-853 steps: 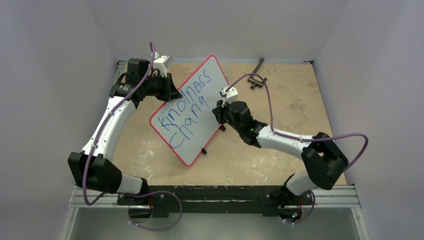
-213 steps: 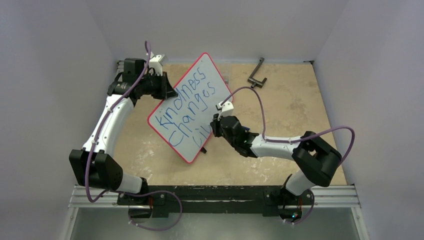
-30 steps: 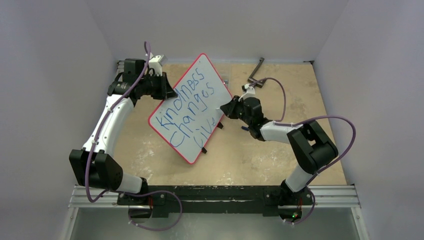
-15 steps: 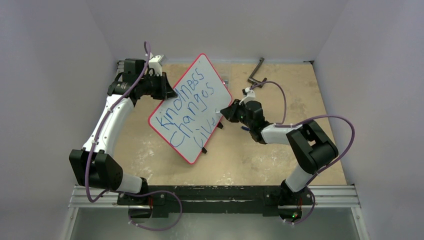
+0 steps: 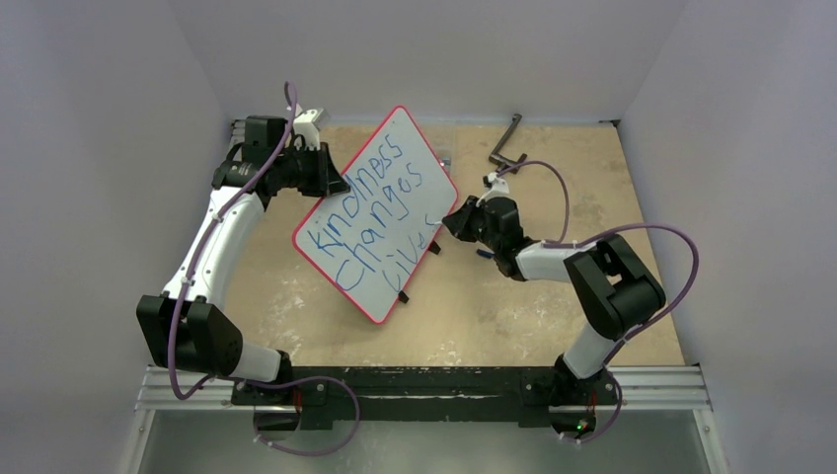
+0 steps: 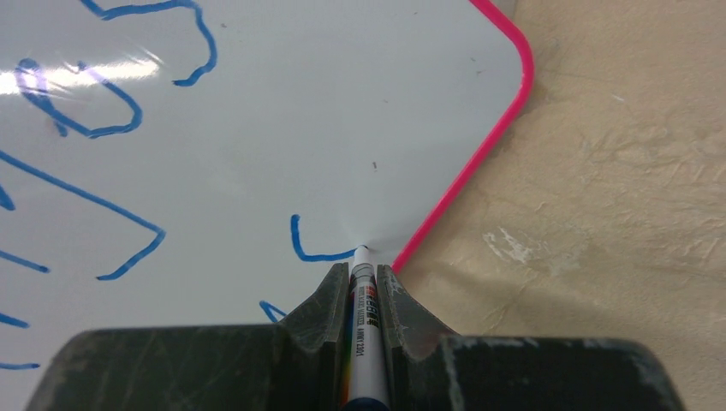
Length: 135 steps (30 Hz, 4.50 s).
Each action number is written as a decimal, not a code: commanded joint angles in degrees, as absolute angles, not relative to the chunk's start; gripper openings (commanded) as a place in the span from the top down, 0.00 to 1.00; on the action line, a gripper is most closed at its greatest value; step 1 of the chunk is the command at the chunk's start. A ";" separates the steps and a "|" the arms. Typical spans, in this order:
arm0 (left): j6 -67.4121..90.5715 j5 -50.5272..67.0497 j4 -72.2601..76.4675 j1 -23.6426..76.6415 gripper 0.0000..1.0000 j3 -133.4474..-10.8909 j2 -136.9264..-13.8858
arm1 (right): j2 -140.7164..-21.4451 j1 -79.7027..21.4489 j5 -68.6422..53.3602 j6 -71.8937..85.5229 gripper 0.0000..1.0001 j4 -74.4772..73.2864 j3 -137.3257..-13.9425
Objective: Write a sentence on the whiteboard
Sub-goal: Write a sentence on the whiteboard, then place the whiteboard on the whiteboard stand.
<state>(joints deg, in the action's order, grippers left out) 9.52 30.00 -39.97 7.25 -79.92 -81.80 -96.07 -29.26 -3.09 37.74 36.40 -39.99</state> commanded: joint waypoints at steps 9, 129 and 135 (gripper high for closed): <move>4.39 23.59 -43.67 7.30 1.00 -80.08 -81.91 | -98.95 -28.07 -4.52 36.84 1.00 35.18 -42.49; 1.82 13.00 -48.59 8.53 0.22 -80.60 -83.82 | -60.55 -35.39 5.09 32.00 1.00 10.46 -38.67; 1.93 12.16 -48.51 8.53 0.17 -80.60 -83.34 | -60.49 -35.42 5.26 31.82 1.00 10.20 -38.84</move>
